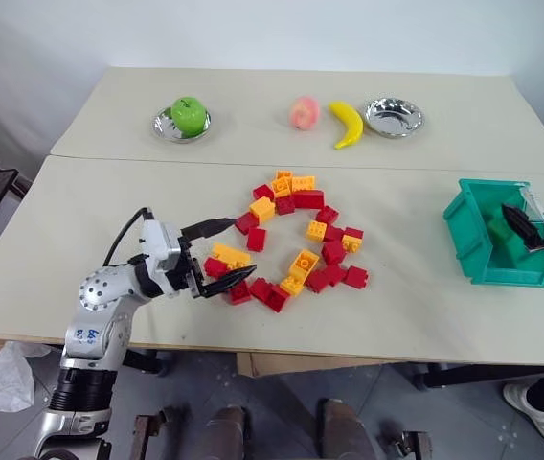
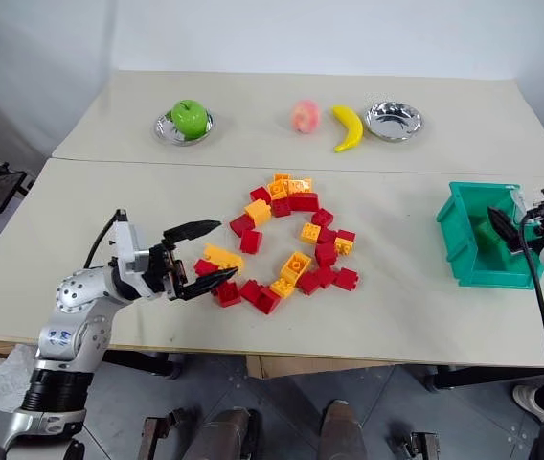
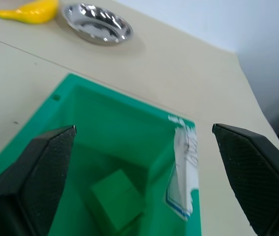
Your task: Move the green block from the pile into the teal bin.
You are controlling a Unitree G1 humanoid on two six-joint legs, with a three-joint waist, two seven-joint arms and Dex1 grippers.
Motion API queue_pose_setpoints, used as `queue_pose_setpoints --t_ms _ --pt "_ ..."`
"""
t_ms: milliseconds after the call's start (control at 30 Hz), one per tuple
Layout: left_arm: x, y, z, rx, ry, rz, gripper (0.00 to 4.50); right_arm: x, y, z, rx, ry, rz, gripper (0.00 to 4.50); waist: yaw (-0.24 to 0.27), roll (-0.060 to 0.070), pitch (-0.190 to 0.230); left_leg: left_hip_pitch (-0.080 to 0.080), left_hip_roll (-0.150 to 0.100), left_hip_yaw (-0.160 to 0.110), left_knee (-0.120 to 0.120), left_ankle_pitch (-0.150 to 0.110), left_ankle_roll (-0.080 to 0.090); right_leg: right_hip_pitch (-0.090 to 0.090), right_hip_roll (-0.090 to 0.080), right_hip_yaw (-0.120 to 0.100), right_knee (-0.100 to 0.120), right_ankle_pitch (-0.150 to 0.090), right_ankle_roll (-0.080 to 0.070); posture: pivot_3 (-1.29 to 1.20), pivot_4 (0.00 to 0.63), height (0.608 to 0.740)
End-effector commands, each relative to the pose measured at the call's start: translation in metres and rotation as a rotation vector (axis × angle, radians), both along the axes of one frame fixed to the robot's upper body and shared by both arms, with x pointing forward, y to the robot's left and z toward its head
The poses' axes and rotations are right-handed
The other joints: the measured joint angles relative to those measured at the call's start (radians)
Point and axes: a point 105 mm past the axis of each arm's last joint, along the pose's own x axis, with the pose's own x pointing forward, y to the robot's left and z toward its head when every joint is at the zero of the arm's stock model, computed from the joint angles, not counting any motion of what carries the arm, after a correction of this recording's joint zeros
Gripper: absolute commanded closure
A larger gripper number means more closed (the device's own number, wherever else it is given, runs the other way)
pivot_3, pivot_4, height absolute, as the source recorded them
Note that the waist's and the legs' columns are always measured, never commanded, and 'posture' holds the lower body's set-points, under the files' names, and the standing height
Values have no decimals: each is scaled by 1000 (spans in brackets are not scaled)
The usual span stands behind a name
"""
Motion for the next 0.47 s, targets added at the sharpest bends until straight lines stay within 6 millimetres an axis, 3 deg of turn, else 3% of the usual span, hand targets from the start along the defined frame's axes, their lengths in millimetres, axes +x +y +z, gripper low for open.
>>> queue_pose_setpoints --t_ms 33,267,367,467 --pt "7 31 8 -22 -8 145 0 -12 54 35 19 -155 317 17 -6 0 0 0 0 0 0 0 0 0 0 0 0 0 0 0 150 740" --pt "12 76 -10 23 41 383 0 -41 146 -18 112 29 703 17 8 0 0 0 6 -2 1 -1 -2 1 5 0 -1 1 -1 0 150 740" --pt "8 94 -13 35 15 488 0 -50 158 -42 82 57 738 17 22 0 0 0 6 -2 1 -2 -2 0 5 0 -1 1 -2 0 150 740" --pt "2 101 -11 63 -16 552 0 -53 154 -55 53 78 722 17 26 0 0 0 5 -2 3 -2 -2 1 5 1 -1 1 -2 0 150 740"
